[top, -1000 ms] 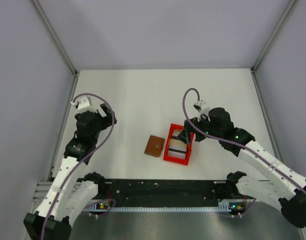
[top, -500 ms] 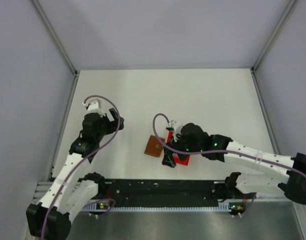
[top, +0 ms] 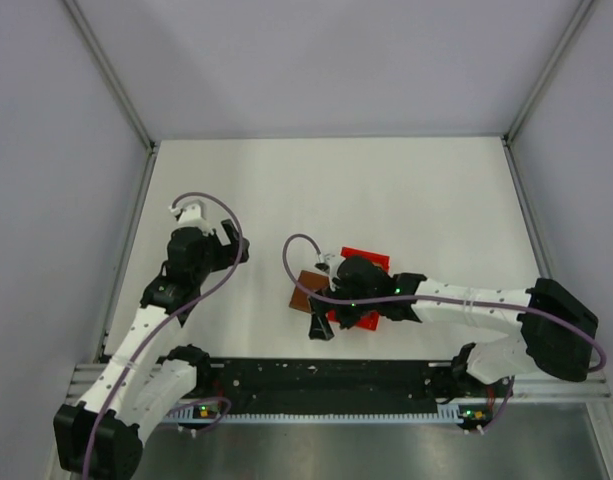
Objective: Put the credit cards into the card holder
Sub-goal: Move the storage box to the center of the board.
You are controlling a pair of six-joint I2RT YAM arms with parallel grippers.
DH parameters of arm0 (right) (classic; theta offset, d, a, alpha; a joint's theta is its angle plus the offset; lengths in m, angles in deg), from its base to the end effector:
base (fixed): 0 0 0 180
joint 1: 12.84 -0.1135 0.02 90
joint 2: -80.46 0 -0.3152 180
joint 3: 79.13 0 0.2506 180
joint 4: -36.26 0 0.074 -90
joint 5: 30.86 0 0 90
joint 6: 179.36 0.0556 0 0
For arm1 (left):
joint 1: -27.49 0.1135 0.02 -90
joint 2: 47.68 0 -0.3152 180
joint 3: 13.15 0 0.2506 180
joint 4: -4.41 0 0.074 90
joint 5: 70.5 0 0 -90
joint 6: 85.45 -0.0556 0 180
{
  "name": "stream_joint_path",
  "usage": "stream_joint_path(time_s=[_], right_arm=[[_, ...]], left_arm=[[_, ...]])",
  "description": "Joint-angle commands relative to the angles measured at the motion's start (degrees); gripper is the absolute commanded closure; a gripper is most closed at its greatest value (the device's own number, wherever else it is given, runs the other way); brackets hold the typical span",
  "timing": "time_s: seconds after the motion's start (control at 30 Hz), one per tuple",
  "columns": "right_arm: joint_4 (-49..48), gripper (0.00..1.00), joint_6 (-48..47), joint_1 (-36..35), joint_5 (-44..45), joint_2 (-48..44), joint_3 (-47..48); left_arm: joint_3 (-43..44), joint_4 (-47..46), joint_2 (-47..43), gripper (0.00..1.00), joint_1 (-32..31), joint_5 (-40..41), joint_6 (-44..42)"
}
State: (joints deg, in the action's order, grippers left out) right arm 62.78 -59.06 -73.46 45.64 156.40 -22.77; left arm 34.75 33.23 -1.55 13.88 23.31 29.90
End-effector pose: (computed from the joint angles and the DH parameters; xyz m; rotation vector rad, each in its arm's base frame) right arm 0.1203 0.2402 0.2430 -0.7993 2.4761 0.9623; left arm 0.1635 -0.0358 0.2896 -0.2524 2.0451 -0.3560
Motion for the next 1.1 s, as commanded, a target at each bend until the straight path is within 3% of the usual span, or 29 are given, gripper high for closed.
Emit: stream_joint_path(time_s=[0.0, 0.17, 0.5, 0.87, 0.93, 1.07], right_arm=[[-6.2, 0.01, 2.1, -0.3, 0.0, 2.9, -0.9], [-6.3, 0.01, 4.2, 0.3, 9.3, 5.8, -1.3], [-7.2, 0.01, -2.4, 8.8, 10.9, 9.1, 0.4], [-4.5, 0.01, -8.5, 15.4, 10.2, 2.7, -4.6], [-5.7, 0.02, -10.7, 15.3, 6.2, 1.6, -5.0], [-10.3, 0.15, -14.0, 13.3, 0.4, 1.5, -3.8]], left_arm=[[-0.7, -2.6, -0.1, 0.02, -0.2, -0.8, -1.6], [-0.9, -3.3, 1.2, 0.02, -0.2, -2.3, -2.3], [-2.2, -7.1, 4.5, 0.02, -0.2, -9.0, -2.0], [-3.4, -9.6, 8.0, 0.03, -1.2, -13.8, -2.8], [-3.5, -9.7, 8.7, 0.05, -2.8, -14.0, -2.6], [-3.4, -8.5, 10.9, 0.16, -7.2, -11.6, -2.1]])
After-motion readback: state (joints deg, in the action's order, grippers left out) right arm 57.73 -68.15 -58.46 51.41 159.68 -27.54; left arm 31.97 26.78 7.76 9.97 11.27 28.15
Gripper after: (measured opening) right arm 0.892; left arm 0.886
